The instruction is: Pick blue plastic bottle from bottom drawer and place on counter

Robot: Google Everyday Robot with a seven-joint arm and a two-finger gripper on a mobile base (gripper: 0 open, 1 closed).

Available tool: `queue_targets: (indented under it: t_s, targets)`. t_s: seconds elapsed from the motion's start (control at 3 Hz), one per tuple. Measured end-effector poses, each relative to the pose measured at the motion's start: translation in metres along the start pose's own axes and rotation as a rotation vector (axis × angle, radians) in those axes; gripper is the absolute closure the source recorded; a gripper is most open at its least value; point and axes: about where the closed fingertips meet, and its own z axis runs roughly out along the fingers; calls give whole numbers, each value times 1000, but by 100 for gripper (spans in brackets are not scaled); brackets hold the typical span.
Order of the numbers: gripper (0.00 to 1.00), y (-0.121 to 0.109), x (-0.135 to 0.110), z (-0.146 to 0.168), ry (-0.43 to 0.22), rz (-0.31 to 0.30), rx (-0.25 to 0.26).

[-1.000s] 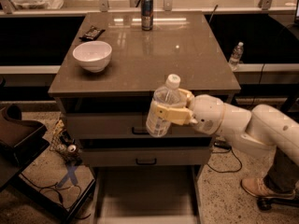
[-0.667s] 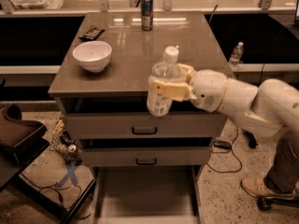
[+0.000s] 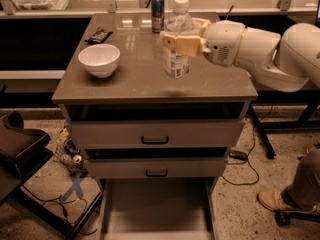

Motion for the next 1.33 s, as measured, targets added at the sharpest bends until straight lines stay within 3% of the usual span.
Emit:
queue_targets:
  t_s: [0.33,0.67,1.33]
  targets:
    - [100,-43,-1,8,30,-11,42]
    - [100,-43,-2,8,30,-11,42]
    - [100,-118,-11,23,20,90,170]
